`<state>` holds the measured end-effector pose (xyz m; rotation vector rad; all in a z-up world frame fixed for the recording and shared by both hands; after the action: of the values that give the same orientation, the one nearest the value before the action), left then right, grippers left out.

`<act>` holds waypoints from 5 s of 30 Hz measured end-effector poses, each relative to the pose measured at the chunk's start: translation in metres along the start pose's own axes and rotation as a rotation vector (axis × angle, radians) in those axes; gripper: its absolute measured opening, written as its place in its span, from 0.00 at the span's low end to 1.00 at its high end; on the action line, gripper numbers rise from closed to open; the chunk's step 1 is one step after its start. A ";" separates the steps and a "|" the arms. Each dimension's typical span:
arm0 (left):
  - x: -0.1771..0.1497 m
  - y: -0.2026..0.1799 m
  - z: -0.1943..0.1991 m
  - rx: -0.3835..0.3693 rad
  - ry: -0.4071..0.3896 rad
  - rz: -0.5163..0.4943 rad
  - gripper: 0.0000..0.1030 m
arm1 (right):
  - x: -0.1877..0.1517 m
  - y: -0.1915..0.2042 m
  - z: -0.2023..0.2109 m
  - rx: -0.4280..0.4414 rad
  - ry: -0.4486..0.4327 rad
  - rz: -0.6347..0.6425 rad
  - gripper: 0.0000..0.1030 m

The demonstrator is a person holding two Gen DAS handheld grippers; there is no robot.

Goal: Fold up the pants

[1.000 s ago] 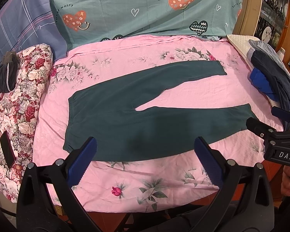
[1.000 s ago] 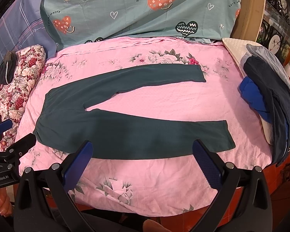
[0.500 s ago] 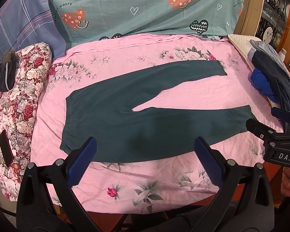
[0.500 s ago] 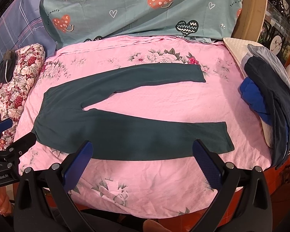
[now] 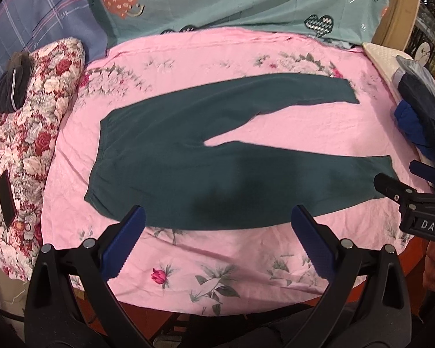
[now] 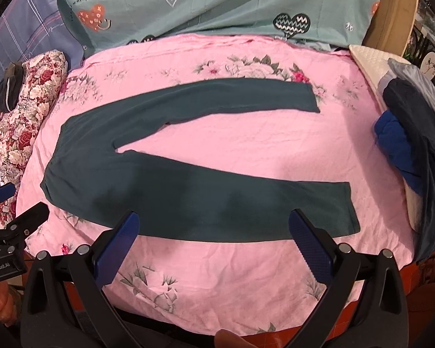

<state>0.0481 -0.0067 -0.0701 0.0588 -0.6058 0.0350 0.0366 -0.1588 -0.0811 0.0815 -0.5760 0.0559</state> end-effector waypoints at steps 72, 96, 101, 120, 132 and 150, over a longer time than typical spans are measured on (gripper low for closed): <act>0.133 0.268 -0.187 -0.444 0.082 -0.508 0.05 | 0.166 0.240 -0.161 0.552 0.165 1.013 0.01; -0.003 0.281 -0.164 -0.522 0.211 -0.164 0.27 | -0.032 0.238 -0.137 0.548 0.362 0.873 0.06; -0.008 0.289 -0.163 -0.573 0.203 -0.034 0.53 | -0.021 0.248 -0.120 0.577 0.272 0.839 0.31; -0.010 0.286 -0.155 -0.625 0.149 0.093 0.05 | -0.024 0.202 -0.122 0.438 0.216 0.702 0.31; -0.030 0.284 -0.176 -0.490 0.229 0.066 0.43 | -0.042 0.222 -0.134 0.411 0.183 0.884 0.31; -0.018 0.274 -0.177 -0.544 0.190 0.076 0.21 | -0.039 0.221 -0.154 0.389 0.208 0.988 0.31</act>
<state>0.1202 0.2782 -0.2131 -0.4907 -0.4108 -0.0506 0.0705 0.0745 -0.2173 0.1605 -0.3442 1.1265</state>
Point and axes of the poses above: each gripper's, at about its wrist camera, not at the fingertips, and z roughly against the way its jaws point, y to its left, x to its top, the point moved 3 cm from there along -z, roughly the way its jaws point, and after that the axes turned 7 degrees about -y, right-handed, at the moved point
